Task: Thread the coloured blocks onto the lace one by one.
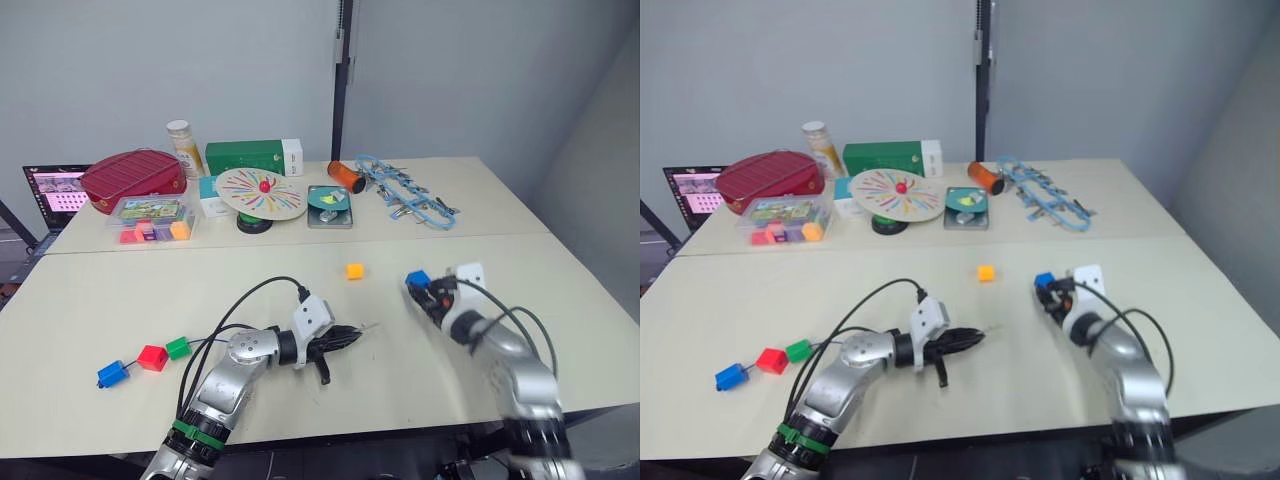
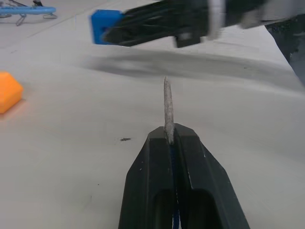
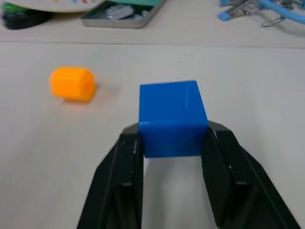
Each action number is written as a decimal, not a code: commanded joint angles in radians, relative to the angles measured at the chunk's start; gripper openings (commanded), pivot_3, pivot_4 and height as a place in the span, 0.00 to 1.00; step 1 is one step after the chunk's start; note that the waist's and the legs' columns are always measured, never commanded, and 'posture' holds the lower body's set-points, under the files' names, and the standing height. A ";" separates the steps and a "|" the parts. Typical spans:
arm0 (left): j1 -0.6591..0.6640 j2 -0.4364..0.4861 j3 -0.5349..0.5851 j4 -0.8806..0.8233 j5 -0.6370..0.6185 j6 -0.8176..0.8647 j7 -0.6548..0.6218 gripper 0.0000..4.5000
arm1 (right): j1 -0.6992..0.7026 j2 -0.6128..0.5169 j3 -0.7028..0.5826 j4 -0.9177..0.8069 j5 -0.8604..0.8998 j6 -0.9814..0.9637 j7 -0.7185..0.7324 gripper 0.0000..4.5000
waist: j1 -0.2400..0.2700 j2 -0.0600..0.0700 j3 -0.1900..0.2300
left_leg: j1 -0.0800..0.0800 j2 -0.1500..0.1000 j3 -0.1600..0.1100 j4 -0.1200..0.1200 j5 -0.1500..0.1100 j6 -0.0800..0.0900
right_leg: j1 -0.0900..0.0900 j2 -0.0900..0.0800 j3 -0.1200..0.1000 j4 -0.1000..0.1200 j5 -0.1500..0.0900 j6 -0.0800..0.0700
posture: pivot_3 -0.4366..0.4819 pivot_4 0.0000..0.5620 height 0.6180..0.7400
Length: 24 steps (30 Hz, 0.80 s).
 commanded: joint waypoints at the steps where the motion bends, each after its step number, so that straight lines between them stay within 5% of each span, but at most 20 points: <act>1: -0.021 -0.001 -0.004 0.033 -0.015 -0.035 -0.038 0.00 | 0.138 0.028 -0.008 -0.277 0.082 0.165 -0.069 0.25 | 0.002 0.000 0.000 | 0.000 0.000 0.000 0.000 0.000 0.000 | 0.000 0.000 0.000 -0.001 0.000 0.000 | 0.48 0.27 1.00; 13: -0.098 -0.020 -0.029 0.166 0.002 -0.096 -0.119 0.00 | 0.320 0.153 -0.016 -0.494 0.184 0.354 -0.220 0.25 | 0.012 0.000 0.000 | 0.002 -0.001 0.001 0.002 0.001 0.000 | 0.002 0.000 0.000 0.000 0.000 0.000 | 0.48 0.27 1.00; 15: -0.103 -0.020 -0.030 0.169 0.003 -0.095 -0.127 0.00 | 0.318 0.148 -0.038 -0.510 0.217 0.375 -0.218 0.49 | 0.013 0.000 0.000 | 0.002 -0.001 0.001 0.002 0.001 0.000 | 0.002 0.000 0.000 0.000 0.000 0.000 | 0.48 0.27 1.00; 21: -0.080 -0.010 -0.025 0.144 0.005 -0.091 -0.124 0.00 | 0.233 -0.035 -0.175 -0.505 0.383 0.463 -0.094 0.95 | 0.016 0.000 0.000 | 0.002 -0.001 0.000 0.003 0.001 0.001 | 0.003 0.000 -0.001 -0.001 0.000 0.000 | 0.48 0.27 1.00; 24: -0.070 -0.004 -0.019 0.136 0.007 -0.092 -0.115 0.00 | 0.166 -0.183 -0.201 -0.441 0.429 0.475 0.017 0.99 | 0.016 0.000 0.000 | 0.003 0.000 0.000 0.003 0.001 0.001 | 0.003 0.001 -0.001 -0.001 0.000 0.000 | 0.48 0.27 1.00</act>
